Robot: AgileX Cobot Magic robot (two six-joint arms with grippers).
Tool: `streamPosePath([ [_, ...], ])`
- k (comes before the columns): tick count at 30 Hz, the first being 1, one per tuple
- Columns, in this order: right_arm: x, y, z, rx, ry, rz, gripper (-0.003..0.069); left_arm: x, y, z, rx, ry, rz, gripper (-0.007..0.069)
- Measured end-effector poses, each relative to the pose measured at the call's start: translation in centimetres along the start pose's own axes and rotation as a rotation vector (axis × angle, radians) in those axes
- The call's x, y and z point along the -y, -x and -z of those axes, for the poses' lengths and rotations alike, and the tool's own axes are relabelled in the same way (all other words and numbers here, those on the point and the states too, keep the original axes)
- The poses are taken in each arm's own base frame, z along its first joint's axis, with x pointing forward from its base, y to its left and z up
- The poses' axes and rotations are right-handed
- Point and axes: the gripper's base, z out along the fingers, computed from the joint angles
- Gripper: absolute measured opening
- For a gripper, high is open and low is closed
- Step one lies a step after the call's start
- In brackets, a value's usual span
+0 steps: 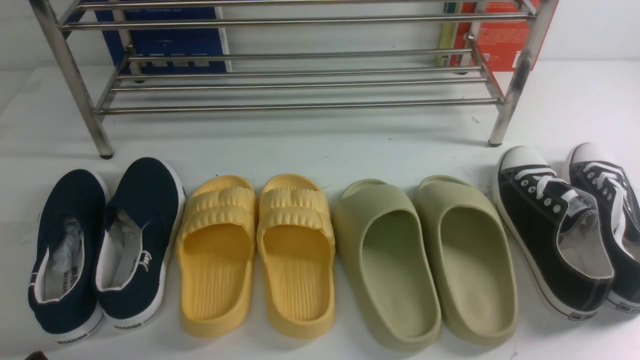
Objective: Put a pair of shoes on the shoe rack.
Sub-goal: Use the right arm to grab the shoe closest to it
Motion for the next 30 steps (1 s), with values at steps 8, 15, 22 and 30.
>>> streamPosePath([
  [8,-3.4,5.4,-3.9,-0.586,-0.073,0.309,0.0113,0.0,0.0,0.0,0.000,0.000,0.000,0.0238],
  [15,-4.0,6.8,-9.9,-0.794,-0.108,0.280,0.0113,0.0,0.0,0.0,0.000,0.000,0.000,0.0238],
  [22,-6.1,5.0,-14.6,-0.932,-0.045,0.357,0.0118,0.0,0.0,0.0,0.000,0.000,0.000,0.0238],
  [30,-5.3,3.4,-19.0,-0.937,-0.135,0.485,0.0356,0.0,0.0,0.0,0.000,0.000,0.000,0.0238],
])
